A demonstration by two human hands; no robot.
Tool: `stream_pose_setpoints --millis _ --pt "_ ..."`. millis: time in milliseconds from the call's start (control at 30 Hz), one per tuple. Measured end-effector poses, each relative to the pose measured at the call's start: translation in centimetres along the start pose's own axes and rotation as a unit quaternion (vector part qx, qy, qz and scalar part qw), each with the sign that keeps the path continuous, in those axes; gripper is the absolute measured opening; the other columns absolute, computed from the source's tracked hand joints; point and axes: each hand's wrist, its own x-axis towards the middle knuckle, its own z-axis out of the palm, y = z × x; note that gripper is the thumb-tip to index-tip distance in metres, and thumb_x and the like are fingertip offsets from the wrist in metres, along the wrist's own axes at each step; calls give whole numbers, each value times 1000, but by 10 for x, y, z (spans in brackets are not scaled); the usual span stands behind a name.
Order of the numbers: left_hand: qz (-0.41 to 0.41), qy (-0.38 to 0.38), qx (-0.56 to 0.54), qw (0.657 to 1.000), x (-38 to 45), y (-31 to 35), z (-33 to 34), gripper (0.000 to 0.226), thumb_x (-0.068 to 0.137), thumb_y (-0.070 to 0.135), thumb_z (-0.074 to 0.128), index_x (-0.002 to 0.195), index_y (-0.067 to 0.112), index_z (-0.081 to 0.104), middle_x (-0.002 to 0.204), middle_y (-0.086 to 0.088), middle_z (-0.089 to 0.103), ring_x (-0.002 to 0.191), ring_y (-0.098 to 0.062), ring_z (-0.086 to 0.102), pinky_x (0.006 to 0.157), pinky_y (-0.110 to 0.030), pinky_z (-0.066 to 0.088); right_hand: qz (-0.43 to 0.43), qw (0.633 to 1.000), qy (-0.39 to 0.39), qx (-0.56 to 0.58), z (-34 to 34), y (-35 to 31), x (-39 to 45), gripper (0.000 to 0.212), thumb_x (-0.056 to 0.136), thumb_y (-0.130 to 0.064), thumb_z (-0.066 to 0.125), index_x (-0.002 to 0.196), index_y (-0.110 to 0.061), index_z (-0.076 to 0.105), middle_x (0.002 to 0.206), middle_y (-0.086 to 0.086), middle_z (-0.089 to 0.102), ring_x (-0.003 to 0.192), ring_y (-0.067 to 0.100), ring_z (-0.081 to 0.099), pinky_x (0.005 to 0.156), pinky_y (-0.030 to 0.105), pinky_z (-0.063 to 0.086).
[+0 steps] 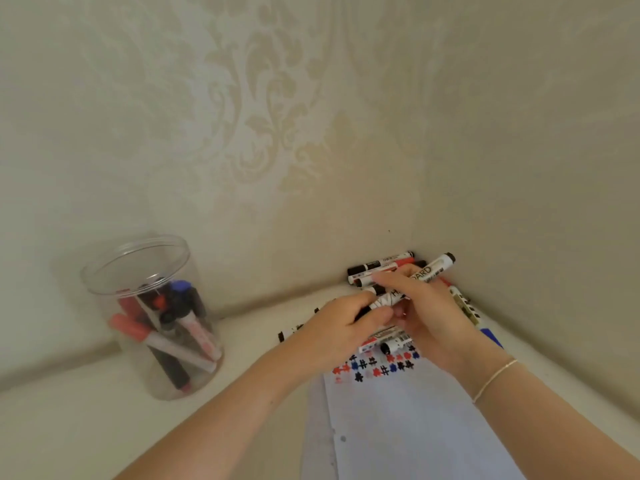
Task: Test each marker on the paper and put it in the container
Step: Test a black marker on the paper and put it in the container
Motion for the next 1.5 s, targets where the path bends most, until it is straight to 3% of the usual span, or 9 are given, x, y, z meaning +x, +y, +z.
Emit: stream_pose_setpoints --millis 100,267,433,633,833,1000,1133,1300,1500 --pt "4 -27 -38 999 -1 1 16 23 101 29 43 107 30 65 99 12 71 94 0 64 88 -25 50 56 993 -97 -26 -13 6 -8 24 81 -18 71 68 -14 50 54 1 39 44 10 29 40 20 28" --pt "4 -40 -159 986 -2 4 26 28 101 16 45 79 16 63 73 6 67 55 3 59 56 -7 41 57 988 -139 -26 -26 9 -11 11 88 -14 62 84 -6 55 58 7 43 41 12 40 41 23 35" --pt "-16 -61 -216 974 3 -1 32 37 94 37 51 69 18 71 72 -35 59 43 -11 28 41 -15 27 46 984 -161 -68 -31 9 -12 12 92 -10 55 81 -5 54 58 13 46 37 18 46 37 25 38" --pt "-55 -96 -255 961 4 2 31 56 97 28 47 41 23 48 69 -28 57 36 -7 20 39 -20 14 28 978 -181 -101 -34 7 -11 13 92 -7 53 80 -3 56 68 23 53 37 20 50 37 23 38" --pt "-78 -113 -189 972 2 4 28 55 97 36 49 42 26 47 46 0 41 38 -6 28 40 -16 26 8 976 -146 -159 -35 7 -10 22 90 -9 57 68 -8 61 56 16 54 36 21 47 36 20 29" --pt "-54 -88 -121 987 1 0 27 18 94 29 58 85 25 72 81 3 72 72 -15 67 68 -30 56 -59 963 -61 -257 -34 13 -7 26 86 -14 66 65 1 60 56 23 57 41 26 48 35 21 34" --pt "-63 -60 -108 990 4 2 30 18 96 28 53 86 18 63 64 10 59 59 -10 55 65 -37 50 -45 976 -20 -213 -29 16 -6 24 86 -11 65 74 9 59 59 19 50 39 16 44 34 19 32" --pt "-16 -42 -97 994 -1 14 28 23 100 25 45 83 25 61 58 10 57 52 11 51 57 -6 36 -53 982 -23 -181 -27 13 -7 20 87 -9 61 72 5 59 53 14 45 36 15 38 33 19 26" --pt "21 -53 -158 986 -7 24 26 31 101 10 41 80 11 63 49 -1 43 39 10 46 47 -2 32 -67 980 -64 -176 -29 13 -6 25 87 -9 61 68 6 58 55 17 51 39 24 39 34 22 30"
